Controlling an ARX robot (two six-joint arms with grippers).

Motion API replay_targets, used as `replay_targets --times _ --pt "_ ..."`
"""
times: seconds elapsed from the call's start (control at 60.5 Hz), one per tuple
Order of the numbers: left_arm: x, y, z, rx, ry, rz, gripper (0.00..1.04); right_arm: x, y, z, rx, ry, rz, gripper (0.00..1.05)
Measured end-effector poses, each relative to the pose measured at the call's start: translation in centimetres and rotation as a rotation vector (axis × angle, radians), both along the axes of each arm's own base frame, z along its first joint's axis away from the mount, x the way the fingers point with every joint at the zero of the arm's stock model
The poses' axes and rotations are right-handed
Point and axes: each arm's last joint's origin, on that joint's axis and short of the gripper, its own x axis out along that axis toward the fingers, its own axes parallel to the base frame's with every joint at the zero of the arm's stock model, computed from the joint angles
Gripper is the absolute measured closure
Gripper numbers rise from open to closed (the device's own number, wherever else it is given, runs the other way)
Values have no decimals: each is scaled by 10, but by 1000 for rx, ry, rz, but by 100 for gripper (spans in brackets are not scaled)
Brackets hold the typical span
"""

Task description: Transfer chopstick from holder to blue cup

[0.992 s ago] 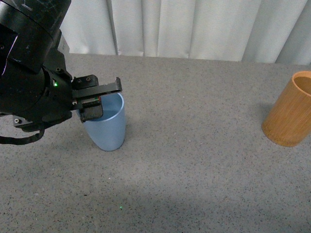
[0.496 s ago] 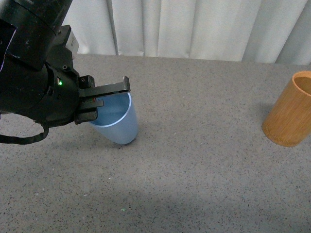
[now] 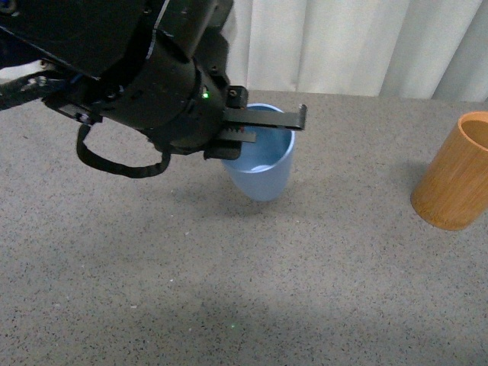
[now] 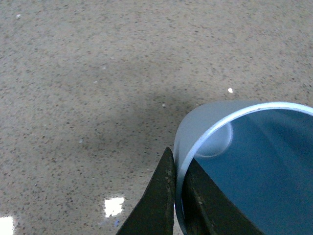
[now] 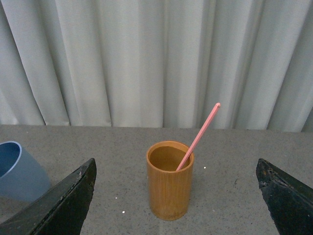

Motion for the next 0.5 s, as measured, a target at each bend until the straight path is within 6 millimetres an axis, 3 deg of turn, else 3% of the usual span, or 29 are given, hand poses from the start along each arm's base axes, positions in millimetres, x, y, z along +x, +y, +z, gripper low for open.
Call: replay_targets --times 0.248,0.496 --pt "-13 -25 -2 38 -8 -122 101 0 0 0 0 0 0 10" --pt "-27 -33 -11 61 3 -181 101 0 0 0 0 0 0 10"
